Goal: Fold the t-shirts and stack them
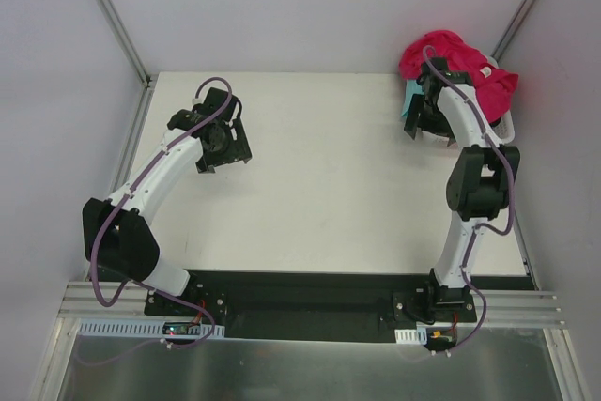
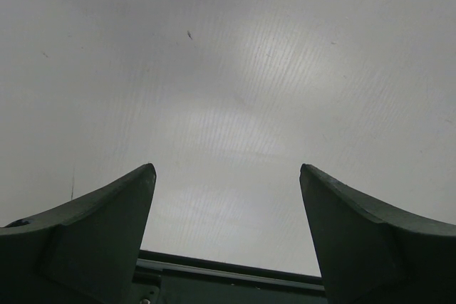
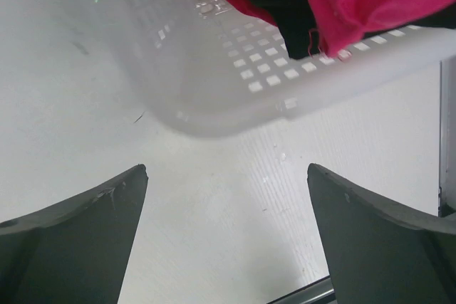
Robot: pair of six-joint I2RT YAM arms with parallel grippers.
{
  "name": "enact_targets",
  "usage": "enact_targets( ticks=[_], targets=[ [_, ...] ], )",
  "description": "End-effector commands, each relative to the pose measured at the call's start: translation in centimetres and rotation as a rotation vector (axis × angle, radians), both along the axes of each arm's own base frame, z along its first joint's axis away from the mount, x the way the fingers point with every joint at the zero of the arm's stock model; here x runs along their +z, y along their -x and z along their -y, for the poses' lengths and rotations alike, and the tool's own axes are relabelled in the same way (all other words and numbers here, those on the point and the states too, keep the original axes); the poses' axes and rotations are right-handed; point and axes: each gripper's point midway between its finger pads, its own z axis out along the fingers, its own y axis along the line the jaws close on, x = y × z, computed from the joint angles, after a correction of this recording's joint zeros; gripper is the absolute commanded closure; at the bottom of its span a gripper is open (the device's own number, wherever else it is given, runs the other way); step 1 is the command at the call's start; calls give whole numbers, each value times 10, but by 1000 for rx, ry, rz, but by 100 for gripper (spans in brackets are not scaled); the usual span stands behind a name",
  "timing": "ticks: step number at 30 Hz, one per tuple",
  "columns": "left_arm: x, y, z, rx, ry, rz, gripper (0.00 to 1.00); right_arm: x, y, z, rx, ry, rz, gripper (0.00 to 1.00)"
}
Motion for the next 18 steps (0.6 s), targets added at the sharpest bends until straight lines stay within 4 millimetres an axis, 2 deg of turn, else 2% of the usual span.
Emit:
enact_targets(
  ticks=[1,2,3,6,10,12,14,18],
  targets=[
    [8,-7,3,3,0,28,18,119,17,-25,78,-40,265,1],
    [7,-8,3,3,-2,25,18,135,14,-26,83,-44,312,1],
    [7,-7,3,3,1,23,18,143,13,-25,83,-38,331,1],
    [7,-6,3,4,3,26,18,155,-3,-11,65,10,377,1],
    [8,-4,3,13,11,30,17,146,-26,12,11,98,387,3],
    [8,-4,5,16,23,30,17,132,-43,19,-10,96,420,4],
    [9,-3,6,16,34,36,17,130,-57,24,2,105,455,4],
    [5,0,8,12,50,34,17,108,-80,39,-1,116,456,5]
  ],
)
